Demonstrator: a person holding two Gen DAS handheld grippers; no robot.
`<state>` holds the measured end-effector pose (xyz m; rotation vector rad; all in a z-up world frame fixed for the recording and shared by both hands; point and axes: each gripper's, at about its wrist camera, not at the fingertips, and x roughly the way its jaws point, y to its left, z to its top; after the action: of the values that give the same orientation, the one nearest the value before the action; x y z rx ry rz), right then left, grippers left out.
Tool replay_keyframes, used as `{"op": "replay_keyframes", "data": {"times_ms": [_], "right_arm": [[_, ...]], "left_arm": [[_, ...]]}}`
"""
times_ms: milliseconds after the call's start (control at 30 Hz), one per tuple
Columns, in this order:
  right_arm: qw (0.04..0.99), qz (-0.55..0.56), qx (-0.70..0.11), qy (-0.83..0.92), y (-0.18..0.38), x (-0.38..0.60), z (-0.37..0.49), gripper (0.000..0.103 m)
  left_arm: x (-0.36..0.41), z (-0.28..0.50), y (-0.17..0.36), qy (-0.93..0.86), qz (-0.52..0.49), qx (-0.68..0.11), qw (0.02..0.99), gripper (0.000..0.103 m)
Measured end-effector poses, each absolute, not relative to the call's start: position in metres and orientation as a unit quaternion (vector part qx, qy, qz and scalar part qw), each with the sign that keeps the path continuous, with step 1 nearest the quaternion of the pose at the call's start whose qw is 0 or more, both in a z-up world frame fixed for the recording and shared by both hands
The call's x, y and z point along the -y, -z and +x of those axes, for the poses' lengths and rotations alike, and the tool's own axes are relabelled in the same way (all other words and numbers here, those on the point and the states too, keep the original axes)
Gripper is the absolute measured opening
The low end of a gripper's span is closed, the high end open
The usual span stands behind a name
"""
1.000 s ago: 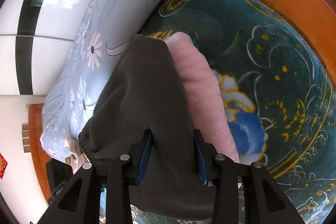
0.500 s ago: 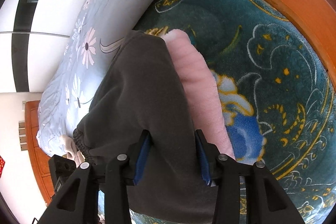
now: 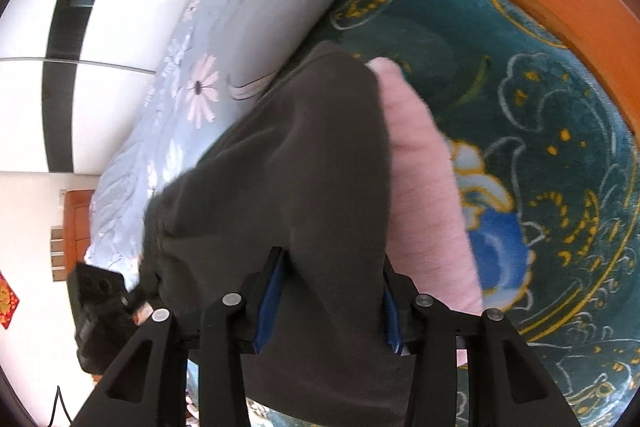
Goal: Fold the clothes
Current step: 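Lower the sweatpants with both grippers onto the pink garment stack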
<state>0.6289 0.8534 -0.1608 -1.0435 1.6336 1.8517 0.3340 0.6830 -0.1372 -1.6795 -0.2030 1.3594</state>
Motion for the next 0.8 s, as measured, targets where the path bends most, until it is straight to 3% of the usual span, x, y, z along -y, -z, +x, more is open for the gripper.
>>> {"op": "replay_keyframes", "data": {"times_ms": [200,433,567,700,800], "right_arm": [[0.230,-0.416,-0.583,-0.659,0.172,-0.846,0.624,0.045],[0.249,-0.429,-0.506,-0.706,0.133,-0.852,0.622,0.046],[0.252,-0.428,-0.489,-0.717,0.123,-0.857,0.604,0.046],[0.265,-0.443,-0.426,-0.743,0.107,-0.855,0.588,0.046],[0.283,-0.445,-0.372,-0.764,0.091,-0.856,0.580,0.046]], "left_arm": [[-0.656,0.334,0.176,-0.554,-0.731,0.050,0.395,0.065],[-0.652,0.317,0.104,-0.618,-0.661,0.051,0.421,0.065],[-0.708,0.315,0.071,-0.615,-0.619,-0.014,0.489,0.065],[-0.743,0.327,0.091,-0.594,-0.624,-0.079,0.501,0.065],[-0.727,0.334,0.119,-0.583,-0.648,-0.073,0.484,0.064]]}}
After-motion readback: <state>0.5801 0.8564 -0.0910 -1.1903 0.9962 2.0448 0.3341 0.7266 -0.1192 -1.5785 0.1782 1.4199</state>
